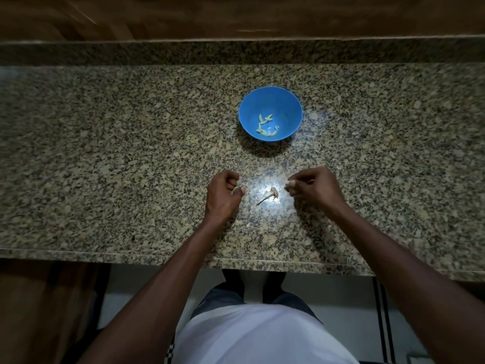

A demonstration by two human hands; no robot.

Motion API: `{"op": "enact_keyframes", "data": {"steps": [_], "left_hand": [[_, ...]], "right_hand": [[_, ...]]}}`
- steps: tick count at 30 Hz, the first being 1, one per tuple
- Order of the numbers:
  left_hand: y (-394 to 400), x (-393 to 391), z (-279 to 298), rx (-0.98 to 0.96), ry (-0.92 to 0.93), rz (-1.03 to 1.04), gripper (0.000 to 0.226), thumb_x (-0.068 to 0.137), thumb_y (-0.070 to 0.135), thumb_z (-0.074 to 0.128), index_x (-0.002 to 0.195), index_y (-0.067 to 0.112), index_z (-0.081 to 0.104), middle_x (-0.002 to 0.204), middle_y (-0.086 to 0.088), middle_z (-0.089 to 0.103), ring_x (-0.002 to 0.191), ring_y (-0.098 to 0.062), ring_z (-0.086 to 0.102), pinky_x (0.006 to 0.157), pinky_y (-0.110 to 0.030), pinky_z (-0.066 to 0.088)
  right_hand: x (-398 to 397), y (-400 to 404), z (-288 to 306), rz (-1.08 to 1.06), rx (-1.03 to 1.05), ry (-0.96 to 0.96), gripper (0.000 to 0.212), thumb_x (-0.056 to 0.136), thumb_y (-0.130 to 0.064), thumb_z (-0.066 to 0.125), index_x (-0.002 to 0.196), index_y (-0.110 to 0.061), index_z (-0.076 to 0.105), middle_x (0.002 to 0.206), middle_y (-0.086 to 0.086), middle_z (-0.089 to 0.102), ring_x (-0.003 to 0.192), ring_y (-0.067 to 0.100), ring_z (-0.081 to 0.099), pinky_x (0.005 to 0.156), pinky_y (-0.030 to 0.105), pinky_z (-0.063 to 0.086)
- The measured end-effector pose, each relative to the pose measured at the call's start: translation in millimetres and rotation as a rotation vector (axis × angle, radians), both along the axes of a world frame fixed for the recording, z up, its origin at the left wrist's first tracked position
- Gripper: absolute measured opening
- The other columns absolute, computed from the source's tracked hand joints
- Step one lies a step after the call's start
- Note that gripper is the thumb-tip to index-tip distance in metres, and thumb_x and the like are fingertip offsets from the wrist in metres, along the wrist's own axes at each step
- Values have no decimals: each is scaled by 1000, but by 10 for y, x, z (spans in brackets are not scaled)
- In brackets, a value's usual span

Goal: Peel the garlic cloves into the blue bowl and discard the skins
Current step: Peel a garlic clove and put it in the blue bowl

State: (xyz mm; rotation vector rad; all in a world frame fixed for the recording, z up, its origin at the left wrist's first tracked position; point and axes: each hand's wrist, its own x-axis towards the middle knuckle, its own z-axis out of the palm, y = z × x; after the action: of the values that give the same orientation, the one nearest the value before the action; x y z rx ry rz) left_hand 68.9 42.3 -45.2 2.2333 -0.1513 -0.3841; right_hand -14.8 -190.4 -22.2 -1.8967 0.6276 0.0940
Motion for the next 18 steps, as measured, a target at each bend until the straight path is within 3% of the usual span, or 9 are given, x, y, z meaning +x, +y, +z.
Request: {"op": "enact_keyframes", "data": {"steps": [3, 5, 11, 14, 18], "left_hand": [[-63, -76, 61, -57, 11, 25, 21, 90, 3, 74, 108, 12, 67, 96, -1, 67, 87, -14, 64, 72, -14, 55], [-125, -162, 140, -133, 22, 1, 17, 92, 9, 75, 108, 13, 70, 96, 1, 71, 88, -12, 68, 75, -22, 59], [-341, -298, 333, -359, 122, -167, 23, 90, 17, 80, 112, 9, 77, 104, -2, 78, 95, -11, 74, 82, -27, 62], [-370, -286, 357, -397, 173, -151, 24, 87, 21, 83, 106, 9, 79, 100, -1, 79, 95, -11, 75, 86, -29, 62], [-340, -266, 298, -354, 138, -99, 11, 88, 13, 80, 98, 9, 80, 92, 0, 79, 88, -13, 76, 82, -35, 63]], "right_hand": [[-138, 7, 61, -159, 347, -26, 14, 95, -1, 72, 108, 4, 75, 95, 28, 76, 84, 35, 76, 74, 35, 66], [-192, 55, 102, -176, 448, -35, 15, 96, -1, 71, 109, 1, 75, 97, 26, 77, 88, 33, 76, 75, 32, 65], [-224, 277, 178, -120, 518, -39, 16, 93, -4, 76, 107, 1, 76, 93, 22, 78, 83, 25, 77, 77, 32, 65], [-205, 336, 212, -135, 544, -38, 16, 91, -6, 78, 105, 1, 77, 91, 22, 78, 80, 24, 76, 75, 31, 64], [-196, 368, 211, -168, 584, -10, 20, 92, -8, 76, 109, 3, 75, 95, 21, 78, 83, 22, 76, 77, 31, 64]]}}
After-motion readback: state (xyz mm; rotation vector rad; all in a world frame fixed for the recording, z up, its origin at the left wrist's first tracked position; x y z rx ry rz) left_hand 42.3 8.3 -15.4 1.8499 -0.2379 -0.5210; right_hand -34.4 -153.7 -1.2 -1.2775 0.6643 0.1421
